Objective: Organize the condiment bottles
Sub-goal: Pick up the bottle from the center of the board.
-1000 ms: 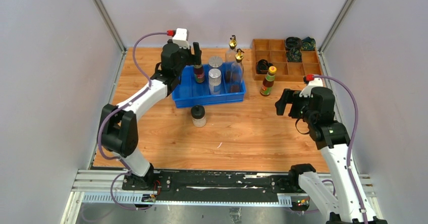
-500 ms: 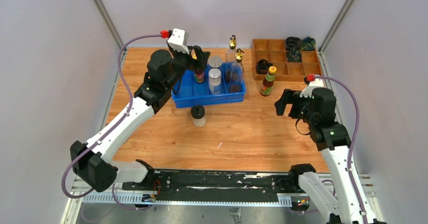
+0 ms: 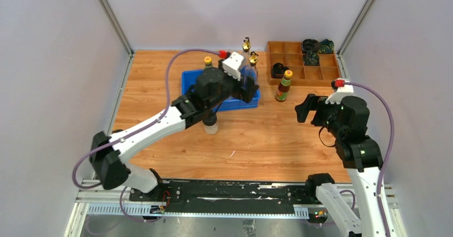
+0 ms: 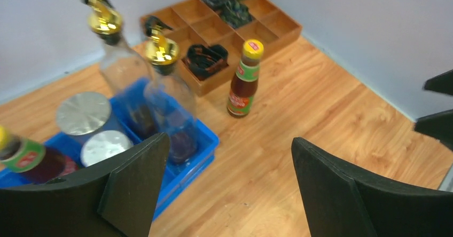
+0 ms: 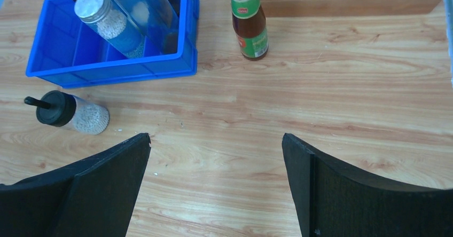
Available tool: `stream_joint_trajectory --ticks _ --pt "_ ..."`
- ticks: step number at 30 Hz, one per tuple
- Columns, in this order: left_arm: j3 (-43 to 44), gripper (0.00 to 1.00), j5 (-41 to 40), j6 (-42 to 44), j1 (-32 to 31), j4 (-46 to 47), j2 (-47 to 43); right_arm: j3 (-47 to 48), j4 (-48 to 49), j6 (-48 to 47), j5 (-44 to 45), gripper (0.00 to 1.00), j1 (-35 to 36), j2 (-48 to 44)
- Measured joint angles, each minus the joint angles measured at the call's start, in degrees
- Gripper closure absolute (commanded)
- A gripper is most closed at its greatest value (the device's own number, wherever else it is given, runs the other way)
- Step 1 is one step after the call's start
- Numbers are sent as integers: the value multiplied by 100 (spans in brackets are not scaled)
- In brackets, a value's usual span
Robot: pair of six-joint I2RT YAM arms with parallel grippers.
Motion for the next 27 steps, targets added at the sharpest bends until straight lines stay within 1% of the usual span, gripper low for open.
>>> stream_joint_trajectory --ticks 3,4,5,6,7,9,19,22,27 --pt "352 4 -15 72 -197 -42 699 160 -166 2 2 0 0 -175" --pt "531 1 -13 83 -227 -70 975 203 -238 2 2 0 0 -238" --pt "732 0 -7 96 -254 -74 1263 234 -304 0 0 0 0 -319" --pt "1023 0 2 103 -267 -55 1661 264 -376 2 2 0 0 -411" --pt "1086 1 7 120 -278 -37 1751 304 -444 0 4 0 0 -485" --pt "1453 1 31 127 -282 -50 2214 376 -562 0 13 0 0 -577" --pt "3552 4 13 435 -516 219 4503 455 -874 11 -94 0 0 -723" --pt "3882 4 -140 555 -555 245 5007 455 -911 11 -146 0 0 -726" --pt "4293 4 -428 710 -560 245 5519 450 -935 9 -201 0 0 -721"
